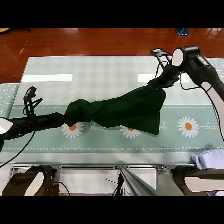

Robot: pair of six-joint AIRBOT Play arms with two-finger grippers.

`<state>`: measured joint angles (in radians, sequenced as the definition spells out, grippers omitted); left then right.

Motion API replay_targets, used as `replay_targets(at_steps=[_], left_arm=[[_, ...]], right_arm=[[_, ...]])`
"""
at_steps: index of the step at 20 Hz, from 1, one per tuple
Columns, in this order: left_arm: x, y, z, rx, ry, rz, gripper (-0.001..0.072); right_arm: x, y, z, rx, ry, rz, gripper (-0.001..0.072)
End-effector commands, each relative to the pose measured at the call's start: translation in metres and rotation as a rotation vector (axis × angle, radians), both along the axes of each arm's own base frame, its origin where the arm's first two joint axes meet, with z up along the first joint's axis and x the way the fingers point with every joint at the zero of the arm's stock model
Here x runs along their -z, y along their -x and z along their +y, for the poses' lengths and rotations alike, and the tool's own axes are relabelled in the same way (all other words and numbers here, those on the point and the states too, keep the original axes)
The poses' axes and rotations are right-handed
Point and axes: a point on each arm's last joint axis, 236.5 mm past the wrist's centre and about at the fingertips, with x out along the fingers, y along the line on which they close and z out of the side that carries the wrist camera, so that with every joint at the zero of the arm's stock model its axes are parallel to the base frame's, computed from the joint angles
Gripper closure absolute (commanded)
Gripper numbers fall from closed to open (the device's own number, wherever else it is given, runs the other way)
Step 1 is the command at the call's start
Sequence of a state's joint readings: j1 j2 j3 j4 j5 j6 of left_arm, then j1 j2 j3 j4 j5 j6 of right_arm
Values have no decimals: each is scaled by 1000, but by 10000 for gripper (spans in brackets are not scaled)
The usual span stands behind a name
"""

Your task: Fold the shirts.

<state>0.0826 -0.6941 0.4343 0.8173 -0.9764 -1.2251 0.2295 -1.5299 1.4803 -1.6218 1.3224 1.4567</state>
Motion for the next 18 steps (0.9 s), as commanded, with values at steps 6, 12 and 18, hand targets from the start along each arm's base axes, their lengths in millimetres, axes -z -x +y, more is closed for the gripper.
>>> replay_targets(at_steps=[6, 12, 18], left_arm=[[4, 1, -2, 2, -5, -2, 674], [5, 1, -2, 2, -5, -1, 674], [7, 13, -8, 43, 9, 40, 674]], right_arm=[[-55, 71, -128, 371, -104, 57, 167], [27, 161, -87, 577, -546, 178, 166], [73, 175, -29, 677, -806, 189, 166]])
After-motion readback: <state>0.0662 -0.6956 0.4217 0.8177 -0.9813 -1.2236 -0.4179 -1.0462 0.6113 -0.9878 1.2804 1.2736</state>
